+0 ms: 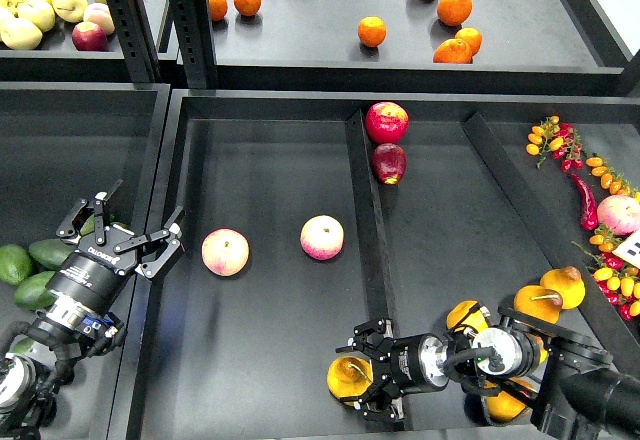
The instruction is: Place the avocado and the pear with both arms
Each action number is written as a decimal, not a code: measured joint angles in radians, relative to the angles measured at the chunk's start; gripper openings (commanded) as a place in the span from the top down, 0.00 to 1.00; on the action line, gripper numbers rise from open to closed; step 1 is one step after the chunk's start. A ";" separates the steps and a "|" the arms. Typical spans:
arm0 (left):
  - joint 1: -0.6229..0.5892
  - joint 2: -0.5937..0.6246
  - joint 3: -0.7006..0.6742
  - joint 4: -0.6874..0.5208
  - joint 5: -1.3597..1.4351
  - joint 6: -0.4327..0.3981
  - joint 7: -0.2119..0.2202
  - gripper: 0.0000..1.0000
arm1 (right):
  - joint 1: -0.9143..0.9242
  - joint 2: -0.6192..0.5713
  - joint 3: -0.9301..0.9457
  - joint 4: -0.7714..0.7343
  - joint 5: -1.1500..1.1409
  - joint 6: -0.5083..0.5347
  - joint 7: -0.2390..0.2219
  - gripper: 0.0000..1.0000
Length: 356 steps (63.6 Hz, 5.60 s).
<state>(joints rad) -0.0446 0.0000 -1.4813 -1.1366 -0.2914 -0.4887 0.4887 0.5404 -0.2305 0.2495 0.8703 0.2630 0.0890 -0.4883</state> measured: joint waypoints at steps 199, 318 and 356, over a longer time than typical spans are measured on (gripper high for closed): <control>-0.034 0.000 -0.004 0.182 0.003 0.000 0.000 0.01 | -0.301 -0.322 0.413 0.145 -0.103 0.152 0.000 0.70; -0.032 0.000 0.007 0.167 0.004 0.000 0.000 0.01 | -0.154 0.086 0.969 0.103 -0.124 -0.045 0.000 0.01; -0.029 0.000 0.007 0.180 0.005 0.000 0.000 0.01 | -0.126 0.231 1.229 0.018 -0.218 -0.048 0.000 0.00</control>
<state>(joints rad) -0.0734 0.0000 -1.4744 -0.9571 -0.2860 -0.4887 0.4887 0.4144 0.0002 1.4781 0.8884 0.0448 0.0413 -0.4887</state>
